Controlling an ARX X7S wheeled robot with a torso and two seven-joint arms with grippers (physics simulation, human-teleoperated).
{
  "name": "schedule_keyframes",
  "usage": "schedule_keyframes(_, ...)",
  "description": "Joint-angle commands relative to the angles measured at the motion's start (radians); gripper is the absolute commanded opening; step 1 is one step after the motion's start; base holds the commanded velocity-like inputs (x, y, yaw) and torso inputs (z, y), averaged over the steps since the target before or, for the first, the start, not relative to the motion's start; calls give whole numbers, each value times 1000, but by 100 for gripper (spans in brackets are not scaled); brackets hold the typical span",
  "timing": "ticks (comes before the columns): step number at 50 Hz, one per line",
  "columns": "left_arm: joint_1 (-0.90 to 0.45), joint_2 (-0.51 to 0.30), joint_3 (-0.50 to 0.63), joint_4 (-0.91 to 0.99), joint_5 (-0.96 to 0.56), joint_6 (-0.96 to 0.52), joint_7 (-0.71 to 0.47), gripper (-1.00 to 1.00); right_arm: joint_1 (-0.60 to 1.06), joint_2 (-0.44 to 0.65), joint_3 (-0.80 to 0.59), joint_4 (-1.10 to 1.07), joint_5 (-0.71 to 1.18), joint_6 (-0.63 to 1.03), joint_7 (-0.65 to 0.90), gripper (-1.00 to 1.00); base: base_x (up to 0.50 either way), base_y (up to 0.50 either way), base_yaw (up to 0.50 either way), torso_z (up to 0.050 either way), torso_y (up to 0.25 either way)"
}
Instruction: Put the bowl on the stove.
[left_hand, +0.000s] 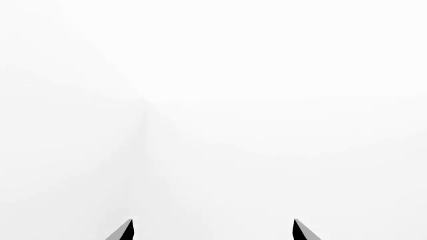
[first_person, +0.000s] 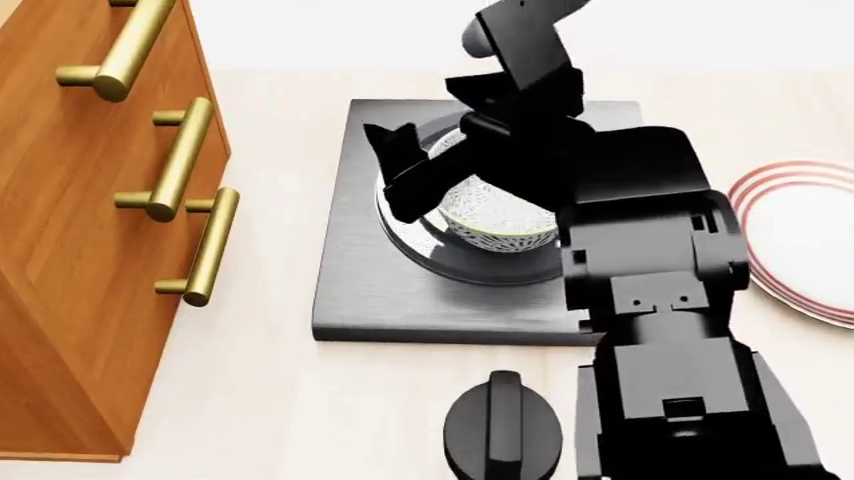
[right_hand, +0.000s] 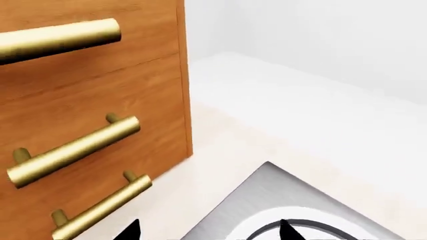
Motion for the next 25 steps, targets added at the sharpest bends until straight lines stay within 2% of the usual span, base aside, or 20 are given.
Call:
schedule_keyframes(1,-18,11,30,-14,3,-3,3,100,8,9,135,0,34,-147,-59,100,0,0,0,0,0)
schedule_keyframes(7,-34,26,63,-29,12,8,17,100,-1,17,169,-7,50,-199,-85,100,0,0,0,0,0)
schedule_keyframes(8,-36,28,67,-31,14,10,19,100,-24,18,179,-57,62,-180,-88,100,0,0,0,0,0)
schedule_keyframes(11,-47,40,91,-42,10,19,29,100,-261,23,273,-507,183,125,-43,100,0,0,0,0,0)
schedule_keyframes(12,-49,41,93,-42,11,17,28,100,-297,22,294,-657,216,178,-41,100,0,0,0,0,0)
schedule_keyframes(14,-53,45,102,-44,10,21,33,100,-375,25,326,-825,253,240,-15,100,0,0,0,0,0)
schedule_keyframes(25,-84,56,145,-53,13,11,43,100,-549,12,500,-1087,383,304,123,100,0,0,0,0,0)
